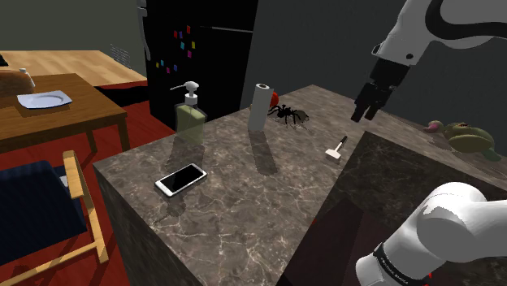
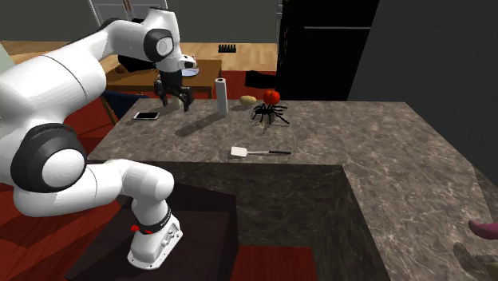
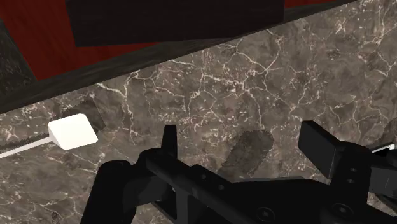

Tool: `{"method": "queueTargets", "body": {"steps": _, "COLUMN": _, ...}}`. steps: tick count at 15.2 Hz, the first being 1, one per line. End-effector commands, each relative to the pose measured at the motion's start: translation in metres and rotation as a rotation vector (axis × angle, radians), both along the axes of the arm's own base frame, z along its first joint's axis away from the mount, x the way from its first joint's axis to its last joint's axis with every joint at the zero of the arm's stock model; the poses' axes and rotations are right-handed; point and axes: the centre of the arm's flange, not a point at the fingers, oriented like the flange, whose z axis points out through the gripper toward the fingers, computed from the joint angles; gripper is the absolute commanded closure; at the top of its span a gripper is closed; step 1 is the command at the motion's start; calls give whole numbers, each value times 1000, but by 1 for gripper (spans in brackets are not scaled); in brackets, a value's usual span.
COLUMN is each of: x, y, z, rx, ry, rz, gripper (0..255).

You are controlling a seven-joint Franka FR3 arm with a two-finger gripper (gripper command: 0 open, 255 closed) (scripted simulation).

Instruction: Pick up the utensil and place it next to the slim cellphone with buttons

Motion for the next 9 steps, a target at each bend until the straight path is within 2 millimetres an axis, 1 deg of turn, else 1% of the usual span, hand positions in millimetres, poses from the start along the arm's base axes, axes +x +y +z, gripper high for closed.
{"method": "queueTargets", "body": {"steps": 1, "x": 0, "y": 0, "z": 0, "rx": 0, "ry": 0, "rz": 0, "gripper": 0}}
{"method": "queueTargets", "body": {"steps": 5, "x": 34, "y": -23, "z": -28, "rx": -16, "ry": 0, "rz": -158, "gripper": 0}}
{"method": "queueTargets", "body": {"steps": 9, "x": 64, "y": -52, "z": -56, "rx": -31, "ry": 0, "rz": -316, "gripper": 0}}
